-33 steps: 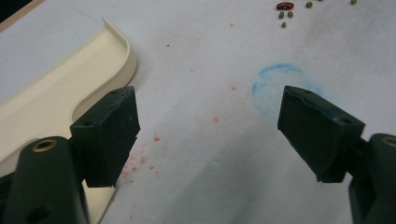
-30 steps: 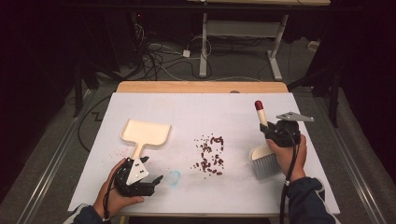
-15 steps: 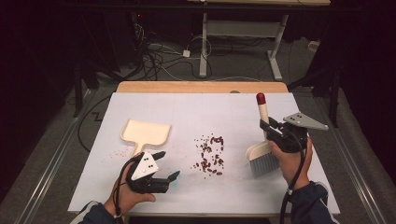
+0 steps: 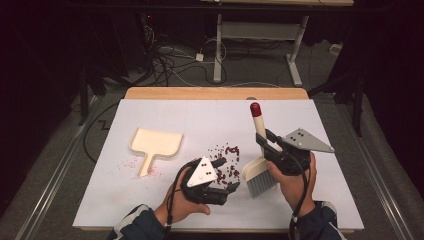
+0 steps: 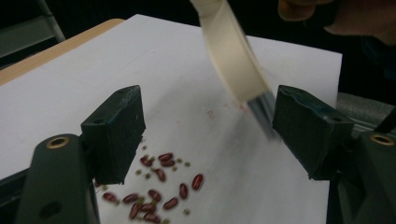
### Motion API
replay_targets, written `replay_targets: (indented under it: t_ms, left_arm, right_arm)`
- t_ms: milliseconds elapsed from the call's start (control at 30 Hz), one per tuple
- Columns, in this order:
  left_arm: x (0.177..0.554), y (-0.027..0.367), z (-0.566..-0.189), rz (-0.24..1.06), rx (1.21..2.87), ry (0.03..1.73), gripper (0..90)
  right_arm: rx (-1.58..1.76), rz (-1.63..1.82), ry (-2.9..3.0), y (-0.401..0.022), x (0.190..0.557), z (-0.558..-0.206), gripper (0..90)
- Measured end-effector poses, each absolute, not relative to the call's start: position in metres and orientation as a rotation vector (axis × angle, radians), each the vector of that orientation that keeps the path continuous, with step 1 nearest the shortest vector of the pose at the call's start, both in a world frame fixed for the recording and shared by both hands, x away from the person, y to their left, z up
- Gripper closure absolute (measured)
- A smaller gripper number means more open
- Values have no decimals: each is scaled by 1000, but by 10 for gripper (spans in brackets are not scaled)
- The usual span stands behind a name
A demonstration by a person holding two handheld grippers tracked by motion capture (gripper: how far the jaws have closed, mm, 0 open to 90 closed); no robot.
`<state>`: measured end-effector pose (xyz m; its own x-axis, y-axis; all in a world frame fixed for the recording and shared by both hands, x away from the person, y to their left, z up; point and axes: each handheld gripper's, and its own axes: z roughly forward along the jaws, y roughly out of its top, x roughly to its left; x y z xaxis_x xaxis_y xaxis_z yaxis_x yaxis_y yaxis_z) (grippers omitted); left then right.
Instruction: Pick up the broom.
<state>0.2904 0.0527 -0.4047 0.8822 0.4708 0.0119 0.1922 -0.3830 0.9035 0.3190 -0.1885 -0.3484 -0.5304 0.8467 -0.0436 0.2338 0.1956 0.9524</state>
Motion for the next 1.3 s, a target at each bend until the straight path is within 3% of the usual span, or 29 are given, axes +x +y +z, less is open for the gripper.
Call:
replay_targets:
  t_ms: [367,533,933,1300]
  left_arm:
    - [299,31,-411,235,1944,507,398]
    - [299,37,-410,216,1935,476,573]
    - [303,59,-401,263,2009,402,646]
    - [301,73,-400,243,2067,332,658]
  right_arm:
    - [902,1383,1905,-163,297,-346,709]
    - [881,1418,1907,-157,289,-346,708]
    - [738,1527,2002,-164,281,-337,697]
    - [569,1503,2177,-177,277,-334,571]
